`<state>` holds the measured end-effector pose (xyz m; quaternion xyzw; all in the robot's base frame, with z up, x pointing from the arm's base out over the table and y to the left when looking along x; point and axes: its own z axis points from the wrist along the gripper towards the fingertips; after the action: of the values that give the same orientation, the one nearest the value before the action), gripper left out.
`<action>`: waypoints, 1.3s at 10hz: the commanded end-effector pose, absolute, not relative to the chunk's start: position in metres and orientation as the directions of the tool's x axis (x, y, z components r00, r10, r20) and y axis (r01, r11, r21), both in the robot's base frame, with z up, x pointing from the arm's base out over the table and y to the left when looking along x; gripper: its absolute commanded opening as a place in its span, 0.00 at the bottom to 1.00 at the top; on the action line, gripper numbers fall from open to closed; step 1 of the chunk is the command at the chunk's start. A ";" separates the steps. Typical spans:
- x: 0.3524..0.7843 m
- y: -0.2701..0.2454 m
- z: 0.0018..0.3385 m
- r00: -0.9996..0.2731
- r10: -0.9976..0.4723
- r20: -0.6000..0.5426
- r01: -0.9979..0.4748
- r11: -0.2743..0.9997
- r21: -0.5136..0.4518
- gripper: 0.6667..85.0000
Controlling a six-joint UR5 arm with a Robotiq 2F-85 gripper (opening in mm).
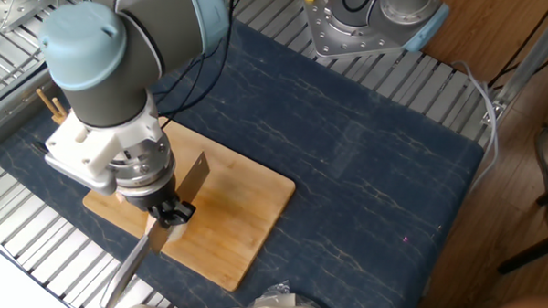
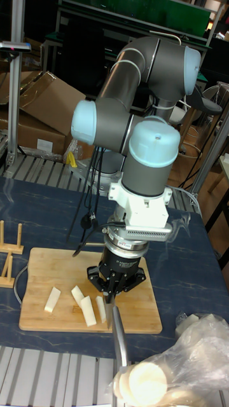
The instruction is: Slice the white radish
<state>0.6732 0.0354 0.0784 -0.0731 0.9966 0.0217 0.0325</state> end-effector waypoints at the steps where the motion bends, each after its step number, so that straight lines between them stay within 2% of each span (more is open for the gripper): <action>1: 0.662 0.041 0.100 -0.991 -0.127 -0.042 -0.129 0.989 0.071 0.00; 6: 0.665 0.045 0.100 -0.990 -0.130 -0.050 -0.134 0.987 0.087 0.00; 8: 0.668 0.027 0.099 -0.985 -0.164 -0.051 -0.166 0.985 0.037 0.00; 13: 0.645 -0.007 0.112 -0.975 -0.220 0.027 -0.221 0.974 -0.048 0.00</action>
<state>0.6542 0.0059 0.1050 -0.0979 0.9951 -0.0110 0.0036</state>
